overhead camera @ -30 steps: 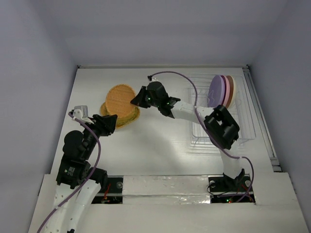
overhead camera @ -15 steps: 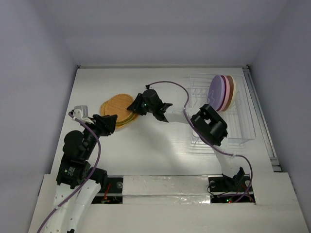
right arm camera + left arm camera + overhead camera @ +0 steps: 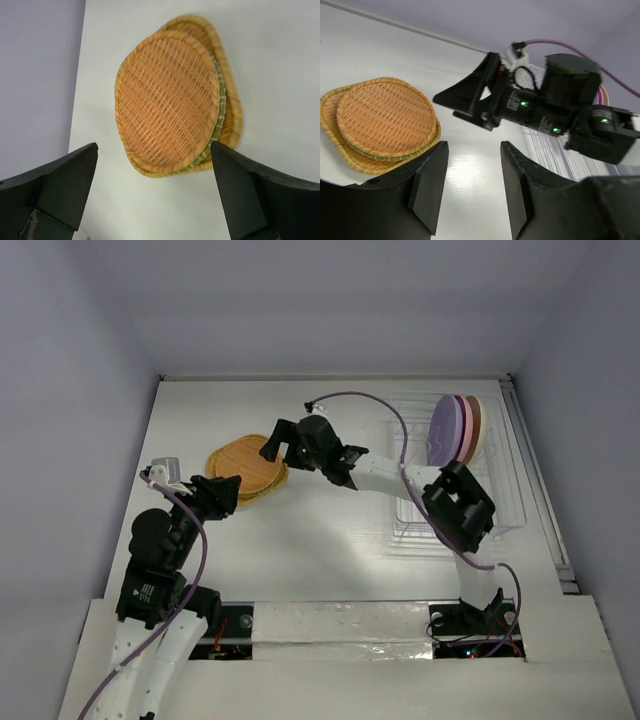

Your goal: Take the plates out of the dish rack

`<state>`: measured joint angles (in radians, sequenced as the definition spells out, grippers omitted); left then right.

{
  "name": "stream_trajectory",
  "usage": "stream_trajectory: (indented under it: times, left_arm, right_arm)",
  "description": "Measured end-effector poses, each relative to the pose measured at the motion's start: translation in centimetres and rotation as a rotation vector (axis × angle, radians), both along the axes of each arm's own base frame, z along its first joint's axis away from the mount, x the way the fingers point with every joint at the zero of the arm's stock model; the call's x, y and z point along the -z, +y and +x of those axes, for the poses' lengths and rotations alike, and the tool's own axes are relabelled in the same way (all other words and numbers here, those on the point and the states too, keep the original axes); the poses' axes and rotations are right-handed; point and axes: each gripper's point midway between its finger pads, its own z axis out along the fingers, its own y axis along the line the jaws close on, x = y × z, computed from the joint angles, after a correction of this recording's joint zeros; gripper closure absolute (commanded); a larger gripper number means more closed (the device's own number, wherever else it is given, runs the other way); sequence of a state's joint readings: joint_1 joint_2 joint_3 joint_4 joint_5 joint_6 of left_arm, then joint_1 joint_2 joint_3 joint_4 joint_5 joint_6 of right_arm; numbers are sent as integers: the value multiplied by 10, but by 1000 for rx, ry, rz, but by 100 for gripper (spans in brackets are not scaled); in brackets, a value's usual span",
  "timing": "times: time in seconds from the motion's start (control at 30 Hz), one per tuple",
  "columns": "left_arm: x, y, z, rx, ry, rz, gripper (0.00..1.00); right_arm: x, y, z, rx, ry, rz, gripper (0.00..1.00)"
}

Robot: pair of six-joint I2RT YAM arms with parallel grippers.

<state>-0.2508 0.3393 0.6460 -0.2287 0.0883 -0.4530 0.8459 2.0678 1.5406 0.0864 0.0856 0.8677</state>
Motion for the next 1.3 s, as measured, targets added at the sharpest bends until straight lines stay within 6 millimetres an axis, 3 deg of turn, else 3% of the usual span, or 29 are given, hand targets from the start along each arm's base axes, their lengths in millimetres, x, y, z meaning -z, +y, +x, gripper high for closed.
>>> stream_trajectory:
  times: [0.13, 0.23, 0.27, 0.3, 0.43, 0.57, 0.7, 0.8, 0.9, 1.07, 1.2, 1.3]
  left_arm:
    - [0, 1, 0, -6, 0, 1, 46]
    - [0, 1, 1, -8, 3, -3, 39]
    - [0, 1, 1, -9, 10, -7, 38]
    - [-3, 1, 2, -10, 17, -16, 35]
    - [-28, -7, 5, 13, 17, -87, 32]
    - [-64, -15, 2, 50, -41, -190, 30]
    - [-90, -14, -3, 45, -89, -245, 30]
    - [-104, -9, -5, 22, -116, -264, 30]
    - [-112, -4, -3, -4, -132, -270, 29]
    - [-110, 1, 4, -52, -119, -262, 28]
    - [-105, 1, 5, -54, -107, -240, 25]
    - [-103, 4, 4, -66, -110, -210, 23]
  right_arm:
    - [-31, -22, -4, 29, -67, -32, 4]
    - [-50, -37, -9, 38, -114, -56, 61]
    - [-58, -45, -12, 45, -135, -65, 93]
    - [-62, -52, -14, 57, -147, -75, 100]
    - [-86, -90, -30, 103, -210, -103, 100]
    - [-125, -134, -42, 188, -298, -131, 95]
    - [-153, -179, -51, 297, -362, -186, 93]
    - [-150, -205, -53, 358, -362, -250, 92]
    - [-131, -228, -55, 396, -331, -325, 88]
    - [-107, -262, -55, 458, -273, -448, 79]
    - [-108, -295, -59, 545, -258, -515, 79]
    - [-114, -334, -65, 643, -255, -542, 82]
